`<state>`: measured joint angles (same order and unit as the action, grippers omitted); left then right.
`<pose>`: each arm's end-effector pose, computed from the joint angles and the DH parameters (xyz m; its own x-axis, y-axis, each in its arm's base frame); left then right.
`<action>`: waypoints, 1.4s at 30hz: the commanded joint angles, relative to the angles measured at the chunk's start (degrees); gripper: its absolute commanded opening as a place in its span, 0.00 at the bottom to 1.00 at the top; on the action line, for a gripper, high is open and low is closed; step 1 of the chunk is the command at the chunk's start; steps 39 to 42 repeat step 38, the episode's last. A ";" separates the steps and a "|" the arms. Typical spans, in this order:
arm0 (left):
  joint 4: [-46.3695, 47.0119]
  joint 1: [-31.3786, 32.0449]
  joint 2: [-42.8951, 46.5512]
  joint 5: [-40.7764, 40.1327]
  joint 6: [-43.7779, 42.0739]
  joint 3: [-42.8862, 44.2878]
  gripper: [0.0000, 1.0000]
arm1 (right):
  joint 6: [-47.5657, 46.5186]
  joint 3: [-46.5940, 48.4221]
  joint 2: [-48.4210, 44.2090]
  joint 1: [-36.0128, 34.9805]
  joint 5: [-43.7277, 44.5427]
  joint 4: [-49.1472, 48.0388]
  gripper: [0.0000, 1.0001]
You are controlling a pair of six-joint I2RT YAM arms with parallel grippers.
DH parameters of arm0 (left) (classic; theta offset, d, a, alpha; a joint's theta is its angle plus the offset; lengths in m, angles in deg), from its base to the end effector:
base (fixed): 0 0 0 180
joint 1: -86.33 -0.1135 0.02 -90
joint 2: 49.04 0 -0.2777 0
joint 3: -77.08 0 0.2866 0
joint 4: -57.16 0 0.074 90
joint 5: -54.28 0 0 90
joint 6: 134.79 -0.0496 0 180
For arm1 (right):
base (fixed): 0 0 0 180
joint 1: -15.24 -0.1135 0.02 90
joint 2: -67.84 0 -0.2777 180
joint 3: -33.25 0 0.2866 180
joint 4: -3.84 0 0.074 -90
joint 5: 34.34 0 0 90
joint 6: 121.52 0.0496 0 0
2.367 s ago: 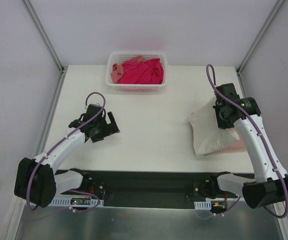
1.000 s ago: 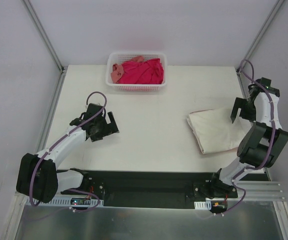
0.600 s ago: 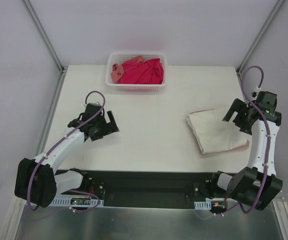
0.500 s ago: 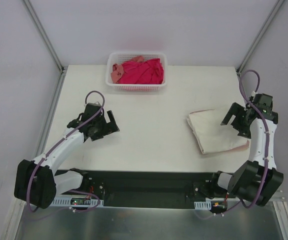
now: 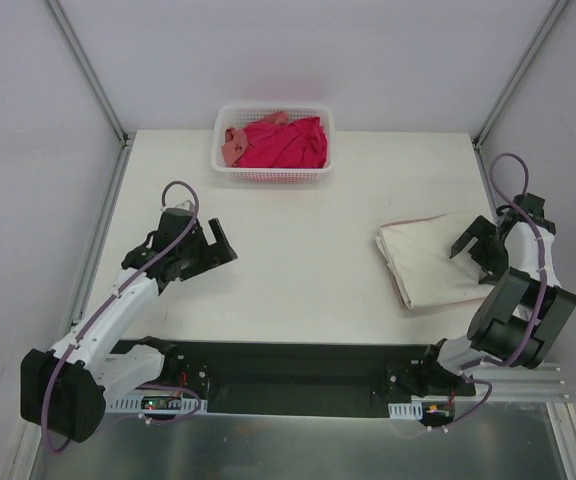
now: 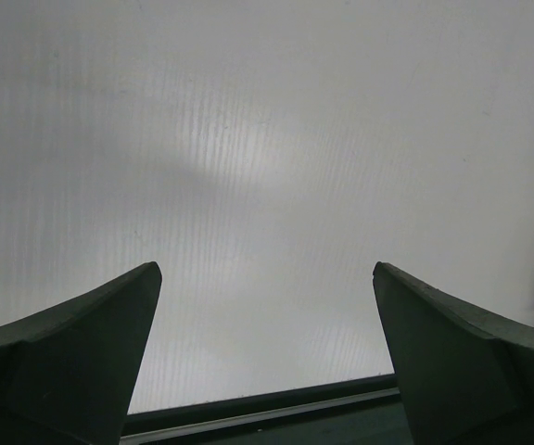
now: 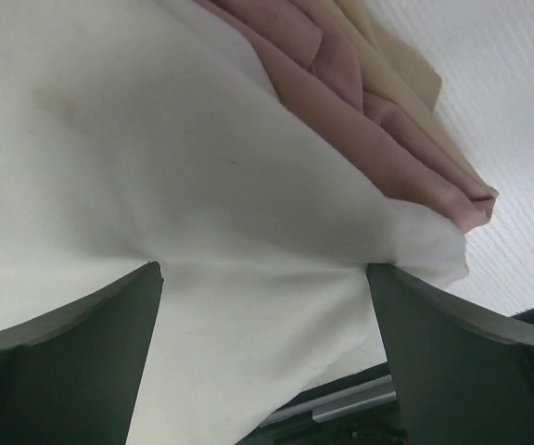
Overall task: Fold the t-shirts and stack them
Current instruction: Neatly place the folded tshirt to the corner
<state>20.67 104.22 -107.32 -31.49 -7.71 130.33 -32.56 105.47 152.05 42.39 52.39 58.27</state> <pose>0.2386 -0.0809 0.2427 -0.7197 -0.3995 -0.5678 -0.0940 0.8664 -0.4904 0.2876 -0.1443 0.2170 -0.8233 0.4018 -0.4009 0.4204 0.9062 0.0450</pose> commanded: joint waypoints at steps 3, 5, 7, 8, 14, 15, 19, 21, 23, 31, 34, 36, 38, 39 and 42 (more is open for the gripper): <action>-4.42 -0.49 4.40 -2.29 1.85 1.99 1.00 | 0.42 3.84 -8.43 0.44 -5.24 -1.39 0.97; -5.83 -0.49 5.37 -2.91 2.55 2.42 0.99 | 0.25 3.85 -14.12 -0.26 -7.79 -1.65 0.97; -6.97 -0.49 6.86 -3.96 3.00 2.78 0.99 | 0.25 1.84 -18.09 -1.31 -15.95 -3.40 0.97; -8.28 -0.49 7.30 -4.31 3.43 3.21 0.99 | 0.86 0.61 -21.94 -1.84 -19.03 -5.76 0.97; -12.42 -0.49 10.82 -8.89 5.72 4.18 0.99 | -0.62 -11.86 -38.40 -18.43 -19.33 -15.18 0.97; -12.77 -0.49 11.34 -9.15 6.07 4.18 0.99 | -0.28 -12.76 -39.46 -21.15 -15.75 -15.54 0.97; -13.65 -0.49 12.58 -9.59 7.21 3.22 0.99 | 0.95 -18.21 -43.68 -29.60 -8.17 -18.70 0.97; -13.83 -0.49 13.10 -9.94 7.57 2.52 0.99 | 2.70 -21.10 -45.53 -30.06 -5.97 -20.98 0.97; -14.00 -0.49 13.45 -10.38 8.00 1.46 0.99 | 4.28 -22.60 -45.97 -29.88 -5.52 -21.78 0.97; -14.80 -0.49 12.76 -11.88 8.53 0.49 0.99 | 4.73 -24.90 -45.97 -29.97 -2.62 -21.52 0.97; -14.88 -0.49 11.88 -12.31 8.36 0.93 0.99 | 4.03 -25.33 -47.63 -30.06 -3.41 -22.04 0.97; -14.97 -0.49 11.18 -12.40 8.27 1.11 0.99 | 4.28 -25.33 -48.34 -30.06 -3.07 -22.13 0.97; -14.97 -0.49 10.73 -12.58 8.10 1.46 0.99 | 5.08 -25.25 -49.92 -30.06 -1.84 -22.05 0.97; -14.97 -0.49 10.73 -12.58 8.10 1.46 0.99 | 5.08 -25.25 -49.92 -30.06 -1.84 -22.05 0.97; -14.97 -0.49 10.73 -12.58 8.10 1.46 0.99 | 5.08 -25.25 -49.92 -30.06 -1.84 -22.05 0.97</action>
